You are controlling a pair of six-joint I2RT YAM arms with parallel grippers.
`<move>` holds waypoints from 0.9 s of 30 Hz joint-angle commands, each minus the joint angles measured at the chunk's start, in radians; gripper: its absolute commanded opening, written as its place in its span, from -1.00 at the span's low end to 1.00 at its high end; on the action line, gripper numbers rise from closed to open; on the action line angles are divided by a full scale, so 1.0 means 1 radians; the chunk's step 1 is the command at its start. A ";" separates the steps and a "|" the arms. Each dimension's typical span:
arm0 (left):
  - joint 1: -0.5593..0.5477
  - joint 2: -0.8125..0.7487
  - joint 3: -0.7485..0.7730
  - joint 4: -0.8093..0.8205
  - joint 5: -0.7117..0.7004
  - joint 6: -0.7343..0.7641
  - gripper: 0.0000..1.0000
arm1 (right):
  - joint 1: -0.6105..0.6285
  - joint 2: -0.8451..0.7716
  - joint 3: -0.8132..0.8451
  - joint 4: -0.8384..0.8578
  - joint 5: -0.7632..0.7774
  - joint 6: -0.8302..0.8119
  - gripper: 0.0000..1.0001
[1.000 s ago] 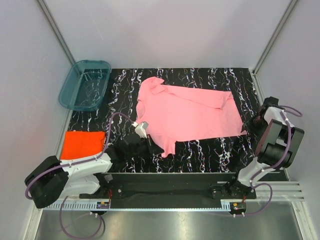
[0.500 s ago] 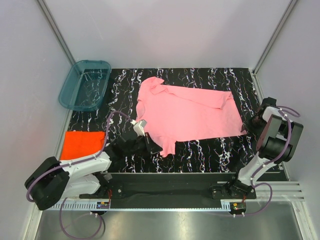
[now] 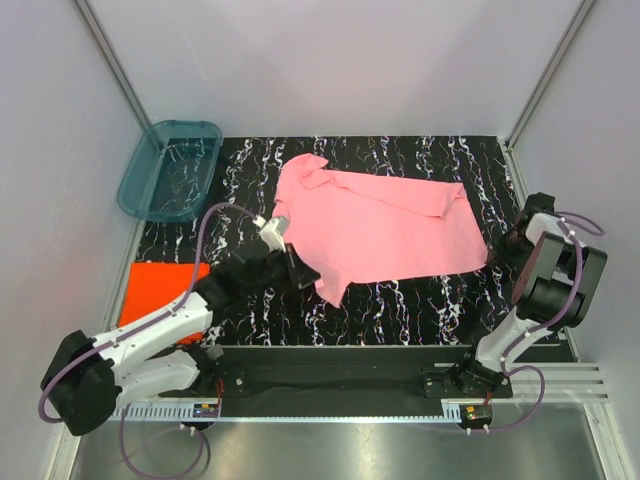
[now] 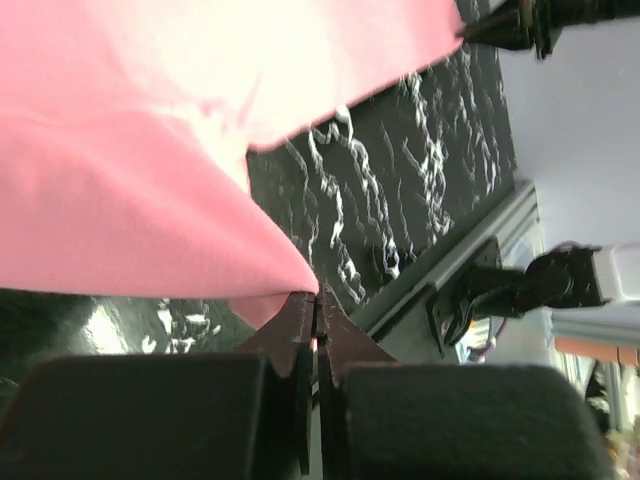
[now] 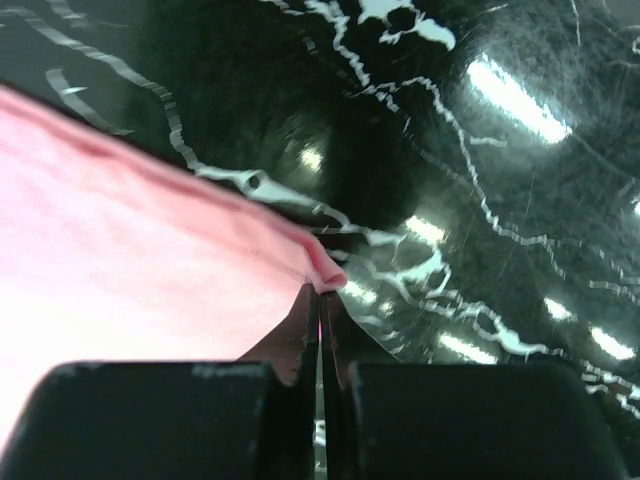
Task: Fold and stack the t-shirts
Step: Flatten the tshirt out
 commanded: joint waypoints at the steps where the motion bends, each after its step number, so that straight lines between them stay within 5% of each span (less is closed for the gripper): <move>1: 0.046 -0.039 0.184 -0.104 -0.105 0.131 -1.00 | 0.005 -0.135 0.062 -0.005 -0.038 0.045 -1.00; 10: 0.199 0.125 0.673 -0.156 -0.177 0.392 -1.00 | 0.054 -0.215 0.370 -0.037 -0.139 0.113 -1.00; 20: 0.253 0.395 1.486 -0.350 0.040 0.711 -1.00 | 0.066 -0.235 0.829 -0.150 -0.115 0.081 -1.00; 23: 0.256 0.407 1.650 -0.432 0.076 0.767 -1.00 | 0.066 -0.261 0.928 -0.180 -0.119 0.053 -1.00; 27: 0.258 0.303 1.679 -0.441 0.059 0.805 -1.00 | 0.066 -0.317 1.064 -0.261 -0.099 0.007 -1.00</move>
